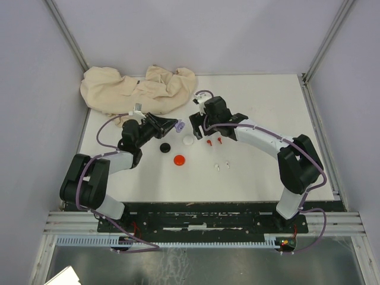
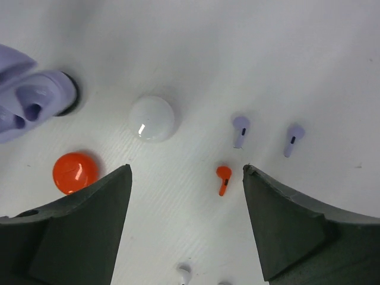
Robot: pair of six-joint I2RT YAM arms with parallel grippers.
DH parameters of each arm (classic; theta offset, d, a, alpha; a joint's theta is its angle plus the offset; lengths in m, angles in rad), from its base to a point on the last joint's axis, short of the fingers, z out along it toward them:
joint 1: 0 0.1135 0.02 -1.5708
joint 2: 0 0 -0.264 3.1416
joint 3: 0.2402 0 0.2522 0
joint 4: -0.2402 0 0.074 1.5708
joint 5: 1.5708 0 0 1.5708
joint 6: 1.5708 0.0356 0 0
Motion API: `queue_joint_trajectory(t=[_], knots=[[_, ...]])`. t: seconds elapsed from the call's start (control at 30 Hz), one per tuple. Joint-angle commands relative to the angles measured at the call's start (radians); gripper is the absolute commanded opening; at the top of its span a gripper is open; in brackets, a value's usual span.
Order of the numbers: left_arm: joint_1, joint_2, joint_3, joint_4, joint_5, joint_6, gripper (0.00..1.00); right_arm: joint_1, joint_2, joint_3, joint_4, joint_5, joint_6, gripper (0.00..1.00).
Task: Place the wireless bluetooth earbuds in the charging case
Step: Pick up the earbud from the center of the board.
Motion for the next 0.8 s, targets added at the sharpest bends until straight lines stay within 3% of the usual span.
queue_joint_trajectory(t=[0.0,0.4,0.77], knots=[[0.018,-0.068,-0.034,0.033,-0.082,-0.051,0.03,-0.045,0.029,0.097,-0.156,0.096,0.006,0.81],[0.024,-0.101,-0.047,0.011,-0.086,-0.041,0.03,-0.065,0.292,0.399,-0.363,0.067,-0.004,0.65],[0.030,-0.102,-0.057,0.017,-0.082,-0.042,0.03,-0.072,0.409,0.489,-0.403,0.077,0.026,0.58]])
